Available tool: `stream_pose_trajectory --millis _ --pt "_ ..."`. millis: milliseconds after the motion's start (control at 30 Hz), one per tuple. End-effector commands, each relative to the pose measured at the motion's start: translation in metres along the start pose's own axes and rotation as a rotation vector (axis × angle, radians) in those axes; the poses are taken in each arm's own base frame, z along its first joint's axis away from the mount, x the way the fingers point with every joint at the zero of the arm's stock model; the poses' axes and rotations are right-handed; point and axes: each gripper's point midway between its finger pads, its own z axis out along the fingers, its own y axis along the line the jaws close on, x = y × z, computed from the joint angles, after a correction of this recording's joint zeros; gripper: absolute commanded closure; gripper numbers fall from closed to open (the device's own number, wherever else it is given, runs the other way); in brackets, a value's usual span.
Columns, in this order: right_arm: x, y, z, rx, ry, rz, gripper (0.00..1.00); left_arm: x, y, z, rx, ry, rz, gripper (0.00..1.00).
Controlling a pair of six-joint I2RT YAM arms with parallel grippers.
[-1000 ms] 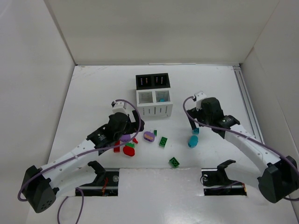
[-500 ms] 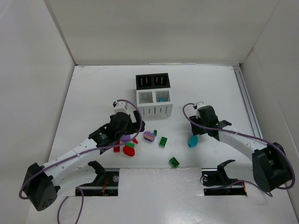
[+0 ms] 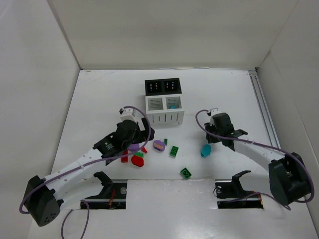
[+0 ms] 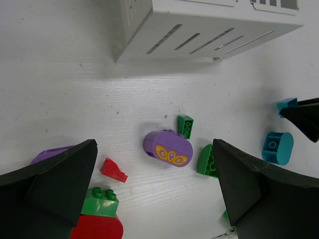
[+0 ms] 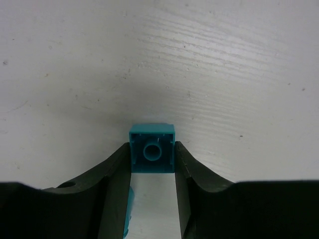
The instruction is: Sort the legos into containers by color
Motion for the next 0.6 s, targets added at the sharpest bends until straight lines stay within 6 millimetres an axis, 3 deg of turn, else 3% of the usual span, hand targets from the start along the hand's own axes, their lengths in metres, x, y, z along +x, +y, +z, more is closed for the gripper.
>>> stream_pose_trajectory --millis 0,67,100,167,233,300,567 --pt "-0.087 0.022 -0.028 -0.091 -0.262 -0.114 0.72 -0.008 -0.004 -0.007 0.025 -0.036 -0.019 0.00" --pt "-0.121 0.041 -0.049 -0.134 -0.371 -0.226 0.72 -0.012 -0.006 -0.011 0.039 -0.051 -0.016 0.00" --pt "-0.148 0.064 -0.068 -0.173 -0.448 -0.309 0.72 -0.011 -0.007 -0.011 0.047 -0.044 -0.016 0.00" --pt "-0.172 0.081 -0.089 -0.202 -0.523 -0.372 0.72 -0.014 -0.010 -0.013 0.059 -0.057 -0.021 0.00" --pt "-0.193 0.102 -0.096 -0.236 -0.555 -0.428 0.72 -0.014 -0.010 -0.013 0.059 -0.057 -0.021 0.00" --pt "-0.204 0.117 -0.096 -0.265 -0.568 -0.457 0.72 -0.012 -0.009 -0.011 0.053 -0.051 -0.009 0.00" --pt "-0.237 0.148 -0.052 -0.308 -0.536 -0.521 0.67 -0.009 -0.015 -0.009 0.073 -0.020 0.029 0.00"
